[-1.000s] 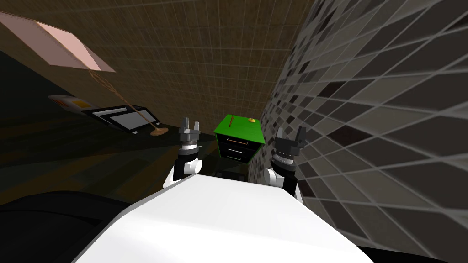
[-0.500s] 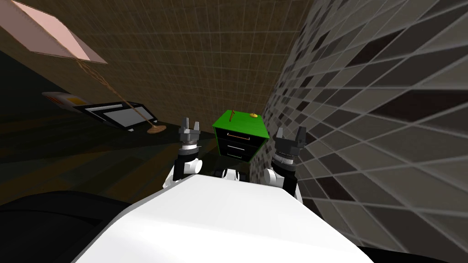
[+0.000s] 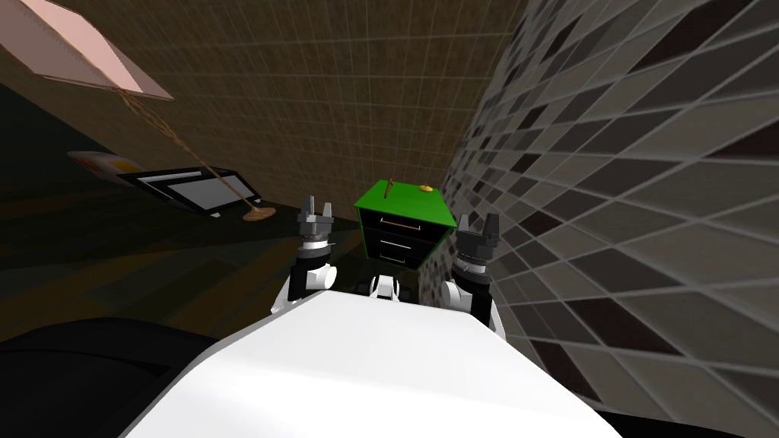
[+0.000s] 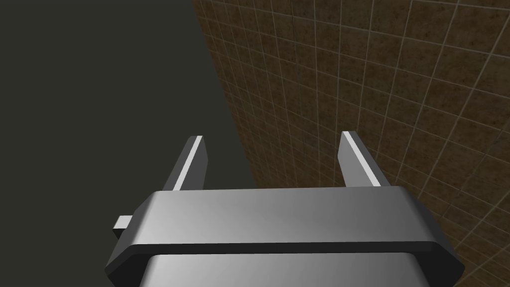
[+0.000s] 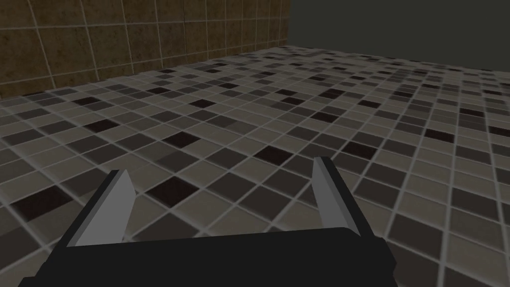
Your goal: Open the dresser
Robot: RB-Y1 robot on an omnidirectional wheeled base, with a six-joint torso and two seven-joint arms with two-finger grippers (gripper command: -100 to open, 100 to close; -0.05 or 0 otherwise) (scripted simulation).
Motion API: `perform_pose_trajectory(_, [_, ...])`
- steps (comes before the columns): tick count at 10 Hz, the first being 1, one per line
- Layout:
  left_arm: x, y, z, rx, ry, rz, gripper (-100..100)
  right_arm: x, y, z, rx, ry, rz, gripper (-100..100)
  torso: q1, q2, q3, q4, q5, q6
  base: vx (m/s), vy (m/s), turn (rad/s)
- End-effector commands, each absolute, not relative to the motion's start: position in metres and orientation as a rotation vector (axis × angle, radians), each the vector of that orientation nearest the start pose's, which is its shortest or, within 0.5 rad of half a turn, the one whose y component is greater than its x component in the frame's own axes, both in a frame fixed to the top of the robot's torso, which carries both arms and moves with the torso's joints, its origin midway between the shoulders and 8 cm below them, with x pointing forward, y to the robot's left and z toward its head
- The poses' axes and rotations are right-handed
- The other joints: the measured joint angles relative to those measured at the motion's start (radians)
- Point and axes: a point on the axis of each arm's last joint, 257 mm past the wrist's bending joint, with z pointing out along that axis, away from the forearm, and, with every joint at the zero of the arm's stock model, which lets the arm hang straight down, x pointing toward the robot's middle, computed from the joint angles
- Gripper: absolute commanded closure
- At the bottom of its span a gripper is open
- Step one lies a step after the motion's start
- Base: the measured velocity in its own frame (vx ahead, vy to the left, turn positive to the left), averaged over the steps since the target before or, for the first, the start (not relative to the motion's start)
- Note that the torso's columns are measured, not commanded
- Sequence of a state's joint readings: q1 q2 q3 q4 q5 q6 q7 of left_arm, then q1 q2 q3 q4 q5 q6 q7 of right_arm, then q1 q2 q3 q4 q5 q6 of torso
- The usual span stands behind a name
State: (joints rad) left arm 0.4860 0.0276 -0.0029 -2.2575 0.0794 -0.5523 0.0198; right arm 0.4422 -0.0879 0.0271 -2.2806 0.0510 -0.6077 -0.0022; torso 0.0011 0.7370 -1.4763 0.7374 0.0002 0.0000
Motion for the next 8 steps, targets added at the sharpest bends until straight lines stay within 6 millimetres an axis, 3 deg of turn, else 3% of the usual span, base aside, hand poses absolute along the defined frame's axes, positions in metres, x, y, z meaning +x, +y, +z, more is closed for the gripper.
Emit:
perform_pose_trajectory(1, [0.339, 0.284, 0.029, -0.662, 0.549, -1.387, 0, 0.332, -0.246, 0.052, 0.384, 0.63, 1.279, -100, -0.001, 0.001, 0.0, 0.0, 0.0, 0.0, 0.029, 0.053, 0.008])
perform_pose_trajectory(8, [0.339, 0.284, 0.029, -0.662, 0.549, -1.387, 0, 0.34, -0.257, 0.034, 0.278, 0.673, 1.065, -100, 0.0, 0.001, 0.0, 0.0, 0.0, 0.0, 0.033, 0.062, 0.009])
